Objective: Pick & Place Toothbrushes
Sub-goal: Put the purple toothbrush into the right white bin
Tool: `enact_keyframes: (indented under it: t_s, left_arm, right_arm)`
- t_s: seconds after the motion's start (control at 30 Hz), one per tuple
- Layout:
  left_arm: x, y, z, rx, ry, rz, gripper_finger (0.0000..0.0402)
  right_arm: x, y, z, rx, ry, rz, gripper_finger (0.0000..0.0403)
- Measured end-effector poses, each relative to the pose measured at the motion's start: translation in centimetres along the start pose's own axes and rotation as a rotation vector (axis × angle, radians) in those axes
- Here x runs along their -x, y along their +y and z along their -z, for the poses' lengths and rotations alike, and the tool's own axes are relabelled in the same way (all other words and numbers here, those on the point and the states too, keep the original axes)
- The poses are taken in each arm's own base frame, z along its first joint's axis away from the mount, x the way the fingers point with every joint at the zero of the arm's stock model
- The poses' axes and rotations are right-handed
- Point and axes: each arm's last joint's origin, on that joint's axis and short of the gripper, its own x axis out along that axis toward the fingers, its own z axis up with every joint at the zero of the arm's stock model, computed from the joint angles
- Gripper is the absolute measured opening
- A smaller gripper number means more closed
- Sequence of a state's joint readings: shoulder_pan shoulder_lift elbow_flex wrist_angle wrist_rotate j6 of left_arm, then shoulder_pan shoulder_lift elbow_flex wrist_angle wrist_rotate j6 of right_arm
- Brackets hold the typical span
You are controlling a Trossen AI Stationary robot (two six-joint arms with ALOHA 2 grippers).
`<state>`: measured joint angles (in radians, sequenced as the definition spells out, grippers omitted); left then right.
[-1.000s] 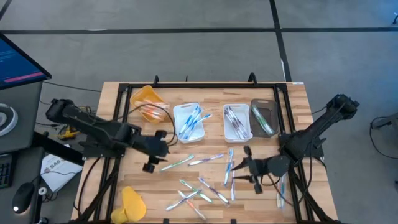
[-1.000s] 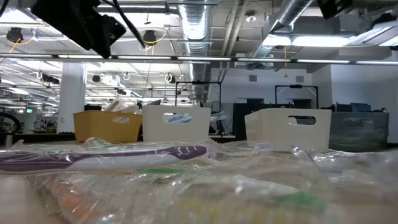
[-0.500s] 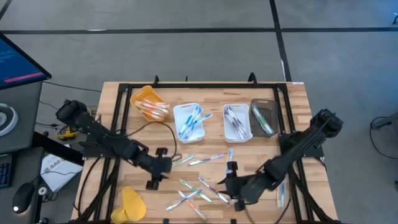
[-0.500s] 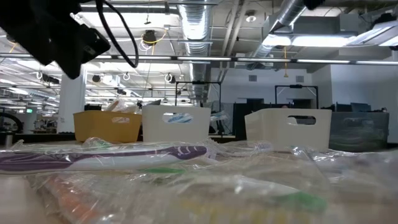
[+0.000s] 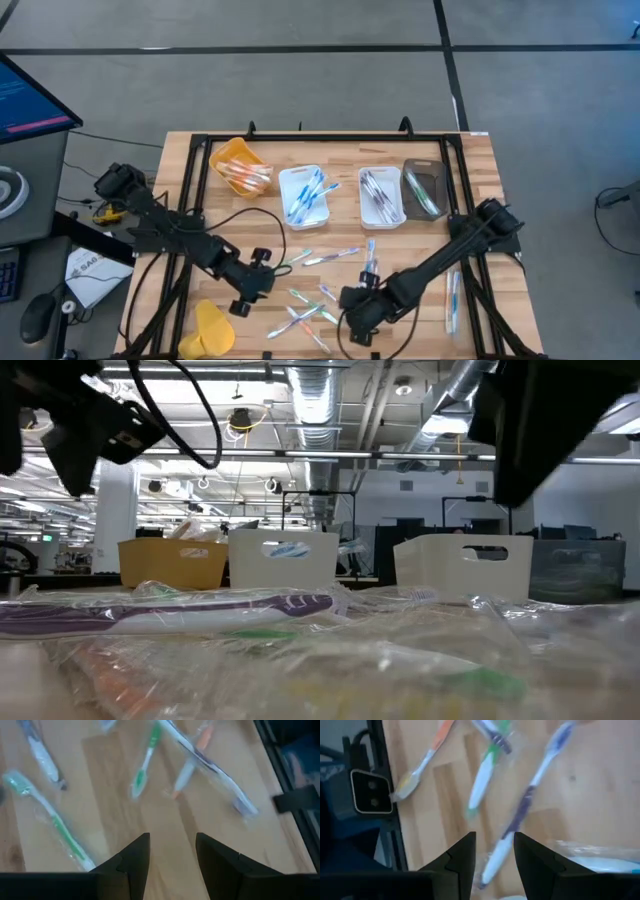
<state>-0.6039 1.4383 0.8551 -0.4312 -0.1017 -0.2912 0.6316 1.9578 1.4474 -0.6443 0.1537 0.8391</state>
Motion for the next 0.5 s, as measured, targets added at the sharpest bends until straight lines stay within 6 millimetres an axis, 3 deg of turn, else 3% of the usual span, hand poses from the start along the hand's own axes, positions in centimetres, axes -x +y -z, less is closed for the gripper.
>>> enact_keyframes:
  t_s: [0.23, 0.5]
  left_arm:
    - [2.9, -0.7, -0.1, -0.061, -0.094, 0.042, 0.0154]
    - [6.0, -0.2, -0.6, -0.147, -0.25, -0.034, 0.0154]
  right_arm:
    - [-2.0, 0.9, -1.5, -0.005, 0.026, -0.025, 0.0127]
    - [-4.5, -0.2, -2.0, -0.01, 0.073, 0.028, 0.0127]
